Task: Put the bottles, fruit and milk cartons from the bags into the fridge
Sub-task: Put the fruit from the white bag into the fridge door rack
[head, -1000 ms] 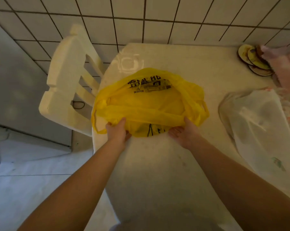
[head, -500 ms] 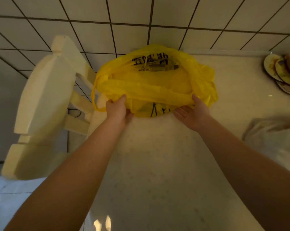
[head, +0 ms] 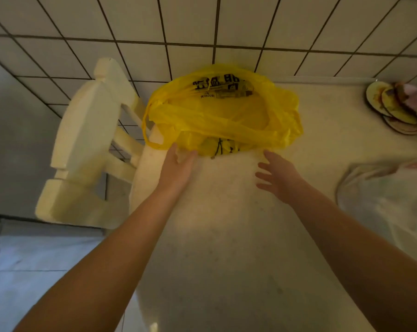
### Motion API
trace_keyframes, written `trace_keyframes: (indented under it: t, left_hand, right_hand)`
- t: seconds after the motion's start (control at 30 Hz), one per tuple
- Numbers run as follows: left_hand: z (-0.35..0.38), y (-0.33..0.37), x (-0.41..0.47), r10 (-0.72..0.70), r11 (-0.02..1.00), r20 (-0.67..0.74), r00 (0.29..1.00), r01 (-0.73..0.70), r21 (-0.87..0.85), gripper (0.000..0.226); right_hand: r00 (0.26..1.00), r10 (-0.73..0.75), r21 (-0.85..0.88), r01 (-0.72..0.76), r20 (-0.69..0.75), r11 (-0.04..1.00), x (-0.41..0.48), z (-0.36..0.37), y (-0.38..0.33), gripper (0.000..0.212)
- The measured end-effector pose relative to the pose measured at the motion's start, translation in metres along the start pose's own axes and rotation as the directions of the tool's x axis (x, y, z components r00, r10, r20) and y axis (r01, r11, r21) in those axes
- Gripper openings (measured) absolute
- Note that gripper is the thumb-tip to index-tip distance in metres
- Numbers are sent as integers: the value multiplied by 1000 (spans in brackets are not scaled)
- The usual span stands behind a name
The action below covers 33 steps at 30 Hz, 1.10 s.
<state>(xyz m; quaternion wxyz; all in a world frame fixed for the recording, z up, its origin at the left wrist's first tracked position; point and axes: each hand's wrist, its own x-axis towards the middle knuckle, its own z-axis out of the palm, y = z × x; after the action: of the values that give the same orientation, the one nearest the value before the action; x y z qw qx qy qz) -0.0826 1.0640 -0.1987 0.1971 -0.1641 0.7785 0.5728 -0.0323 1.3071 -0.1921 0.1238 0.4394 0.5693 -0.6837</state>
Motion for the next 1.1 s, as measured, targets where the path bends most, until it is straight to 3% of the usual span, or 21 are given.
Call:
trace_keyframes:
  t: [0.1, 0.2, 0.37, 0.43, 0.53, 0.77, 0.87, 0.93, 1.0, 1.1]
  left_hand:
    - [2, -10, -60, 232, 935, 119, 965, -255, 246, 73]
    - [5, -19, -109, 340, 843, 209, 917, -396, 364, 69]
    - [28, -29, -183, 429, 681, 328, 842, -540, 494, 68]
    - [44, -34, -206, 434, 598, 385, 814, -580, 553, 68]
    - [74, -46, -234, 415, 524, 454, 788, -615, 589, 69]
    - [173, -61, -290, 383, 450, 563, 732, -681, 578, 70]
    - [222, -59, -316, 335, 501, 598, 728, -675, 541, 74]
    - [256, -58, -332, 286, 605, 610, 739, -633, 484, 79]
    - [291, -56, -348, 212, 764, 594, 776, -510, 394, 86]
    - [339, -52, -371, 9, 942, 546, 838, -190, 275, 98]
  right_hand:
    - [973, -230, -321, 222, 15, 921, -36, -15, 26, 65]
    - [919, -381, -509, 378, 103, 774, -77, -39, 50, 67]
    - [853, -494, -841, 386, 169, 380, -131, -96, 86, 70]
    - [838, -521, -889, 355, 164, 290, -149, -120, 99, 70]
    - [821, -552, -907, 333, 145, 257, -175, -160, 117, 71]
    - [801, -598, -922, 252, 29, 293, -205, -277, 151, 70]
    - [804, -593, -914, 207, -45, 350, -210, -332, 163, 69]
    - [806, -587, -913, 179, -77, 366, -208, -368, 170, 70]
    - [804, -582, -908, 147, -120, 391, -203, -403, 177, 71]
    - [803, -566, -890, 107, -185, 443, -190, -448, 185, 72]
